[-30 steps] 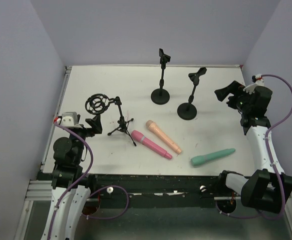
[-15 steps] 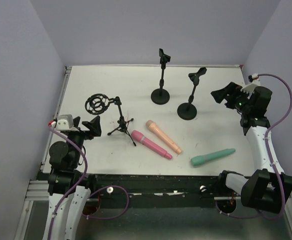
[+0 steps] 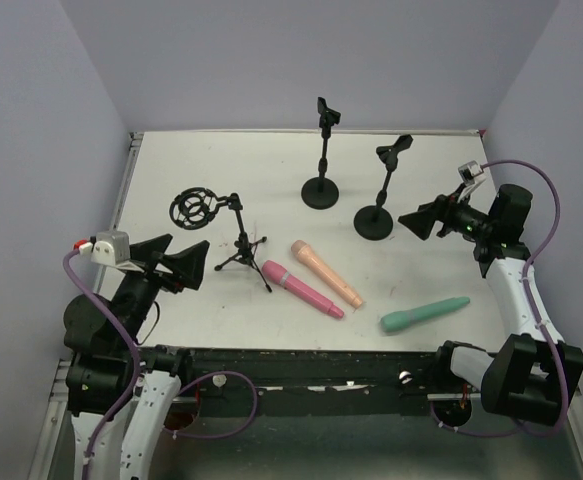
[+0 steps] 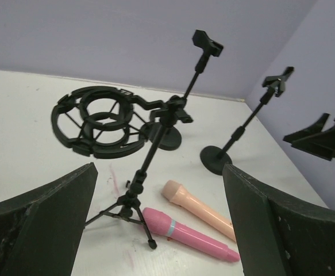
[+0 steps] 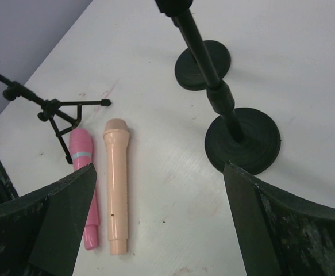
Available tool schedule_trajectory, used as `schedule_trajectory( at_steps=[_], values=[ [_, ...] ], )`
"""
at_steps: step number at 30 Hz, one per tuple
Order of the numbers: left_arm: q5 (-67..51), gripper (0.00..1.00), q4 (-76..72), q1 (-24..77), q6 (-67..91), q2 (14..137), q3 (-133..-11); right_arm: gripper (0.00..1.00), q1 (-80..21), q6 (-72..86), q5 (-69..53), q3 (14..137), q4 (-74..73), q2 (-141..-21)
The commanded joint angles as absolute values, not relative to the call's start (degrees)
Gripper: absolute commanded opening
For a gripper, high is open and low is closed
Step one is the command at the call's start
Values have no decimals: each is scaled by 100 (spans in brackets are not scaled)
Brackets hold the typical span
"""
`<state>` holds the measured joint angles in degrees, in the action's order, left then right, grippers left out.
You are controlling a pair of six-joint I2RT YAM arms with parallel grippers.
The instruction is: Attach the microphones to the stand
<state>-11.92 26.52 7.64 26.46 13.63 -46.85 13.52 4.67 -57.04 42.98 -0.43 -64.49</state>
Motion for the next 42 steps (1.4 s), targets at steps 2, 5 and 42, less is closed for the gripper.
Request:
schedule_trajectory(
  at_steps=[2, 5, 42],
  values=[
    [-2626, 98, 3120, 966, 2628, 2091, -5765, 100, 1380, -254, -6407, 4482, -447, -6530],
    [-3153, 98, 3260, 1098, 2663, 2468, -6072, 100, 1380, -413, -6521, 4491, -562, -6513],
    [3137, 98, 2786, 5959, 2522, 4544, -5687, 100, 1389, -703, -6653, 4500, -686, -6513]
  ],
)
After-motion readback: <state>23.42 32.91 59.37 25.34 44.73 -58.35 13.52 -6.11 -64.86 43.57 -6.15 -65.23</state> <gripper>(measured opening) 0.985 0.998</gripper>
